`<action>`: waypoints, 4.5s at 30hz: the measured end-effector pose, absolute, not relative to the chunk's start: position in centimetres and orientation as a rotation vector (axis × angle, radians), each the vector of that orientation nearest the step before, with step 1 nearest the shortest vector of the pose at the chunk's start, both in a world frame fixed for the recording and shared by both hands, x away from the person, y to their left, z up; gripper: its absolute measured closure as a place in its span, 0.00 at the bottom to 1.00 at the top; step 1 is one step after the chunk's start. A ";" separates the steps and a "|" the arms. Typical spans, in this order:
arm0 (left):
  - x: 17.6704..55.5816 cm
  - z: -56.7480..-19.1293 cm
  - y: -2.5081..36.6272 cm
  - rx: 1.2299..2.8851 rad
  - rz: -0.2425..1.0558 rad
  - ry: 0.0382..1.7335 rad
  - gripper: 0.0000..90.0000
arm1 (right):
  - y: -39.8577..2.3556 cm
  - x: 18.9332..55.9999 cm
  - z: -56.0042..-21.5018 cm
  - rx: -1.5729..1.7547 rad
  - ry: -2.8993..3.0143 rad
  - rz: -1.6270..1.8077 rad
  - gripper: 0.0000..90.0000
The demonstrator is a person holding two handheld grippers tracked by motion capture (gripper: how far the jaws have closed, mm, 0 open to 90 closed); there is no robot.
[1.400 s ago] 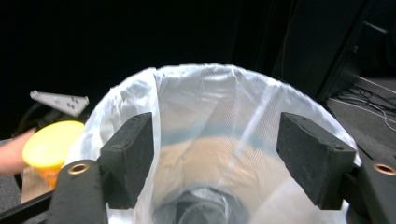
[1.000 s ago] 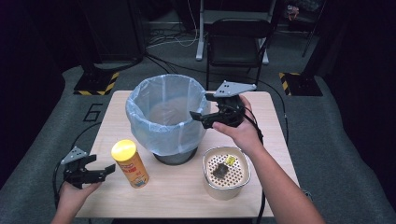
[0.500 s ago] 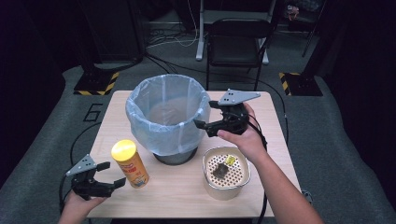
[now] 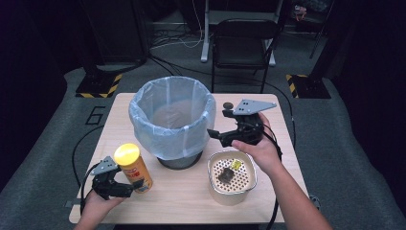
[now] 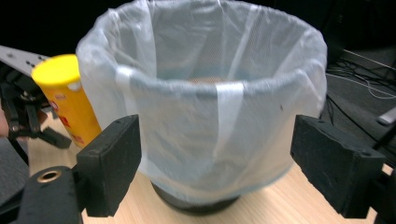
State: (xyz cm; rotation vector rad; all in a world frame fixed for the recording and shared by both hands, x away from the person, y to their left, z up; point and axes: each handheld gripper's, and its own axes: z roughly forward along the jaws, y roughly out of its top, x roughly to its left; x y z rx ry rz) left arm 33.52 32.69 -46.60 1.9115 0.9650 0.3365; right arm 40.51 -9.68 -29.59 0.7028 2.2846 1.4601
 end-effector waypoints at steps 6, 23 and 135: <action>33.6 -47.4 32.6 1.927 0.356 0.938 0.16 | -10.4 40.5 -30.8 0.724 2.280 1.517 0.18; 32.9 -47.3 32.2 1.941 0.458 0.887 0.27 | -11.2 39.8 -32.7 0.757 2.266 1.569 0.18; 46.1 -23.5 20.8 2.005 0.384 0.844 0.27 | -16.4 38.3 -36.0 0.850 2.195 1.564 0.28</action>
